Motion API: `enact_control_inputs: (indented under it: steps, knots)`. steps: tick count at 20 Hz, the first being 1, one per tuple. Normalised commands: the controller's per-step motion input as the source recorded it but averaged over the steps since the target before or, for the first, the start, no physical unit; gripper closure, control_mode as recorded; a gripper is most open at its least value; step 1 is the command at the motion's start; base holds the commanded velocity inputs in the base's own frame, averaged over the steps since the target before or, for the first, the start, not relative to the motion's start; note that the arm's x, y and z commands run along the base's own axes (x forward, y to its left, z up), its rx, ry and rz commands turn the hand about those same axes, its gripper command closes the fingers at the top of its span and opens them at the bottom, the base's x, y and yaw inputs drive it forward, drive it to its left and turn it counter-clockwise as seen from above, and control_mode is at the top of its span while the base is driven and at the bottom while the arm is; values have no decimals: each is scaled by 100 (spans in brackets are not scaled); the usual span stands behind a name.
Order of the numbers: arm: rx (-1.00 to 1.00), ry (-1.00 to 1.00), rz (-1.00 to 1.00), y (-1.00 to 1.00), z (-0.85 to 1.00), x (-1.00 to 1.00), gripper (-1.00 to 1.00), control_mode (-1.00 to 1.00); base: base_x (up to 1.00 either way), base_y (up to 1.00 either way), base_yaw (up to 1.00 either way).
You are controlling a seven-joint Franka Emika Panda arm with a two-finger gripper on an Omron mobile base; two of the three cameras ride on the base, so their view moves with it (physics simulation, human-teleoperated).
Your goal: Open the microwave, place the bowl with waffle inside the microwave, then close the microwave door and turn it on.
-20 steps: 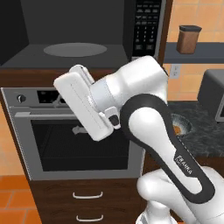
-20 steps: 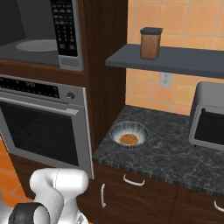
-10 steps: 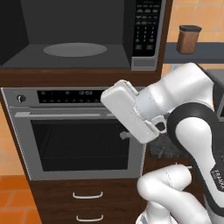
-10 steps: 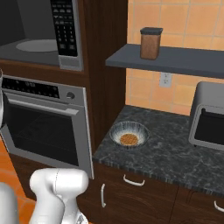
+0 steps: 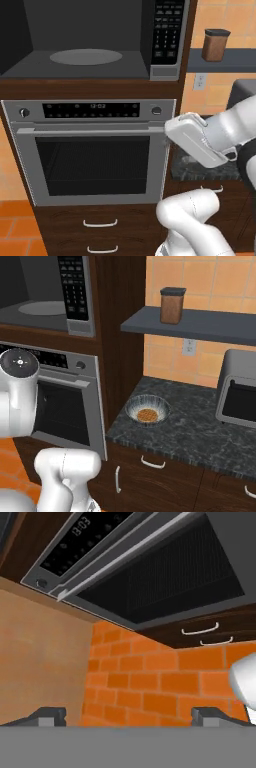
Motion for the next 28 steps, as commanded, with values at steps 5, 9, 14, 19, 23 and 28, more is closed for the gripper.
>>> enact_control_inputs:
  steps: [5,9,14,19,23,28]
  knots:
    - [-11,-12,0,-100,-32,0,-100,-100,0,0,0]
    - [-9,-6,-2,-100,-48,0,-100,-100,0,0,0]
    - [-1,0,-3,-100,-68,31,-100,-100,0,0,0]
    - [0,1,-15,-100,-68,50,-100,-100,0,0,0]
    - [0,8,-24,-100,-48,81,-100,-100,0,0,0]
    - [2,20,-24,-100,-44,99,-100,-100,0,0,0]
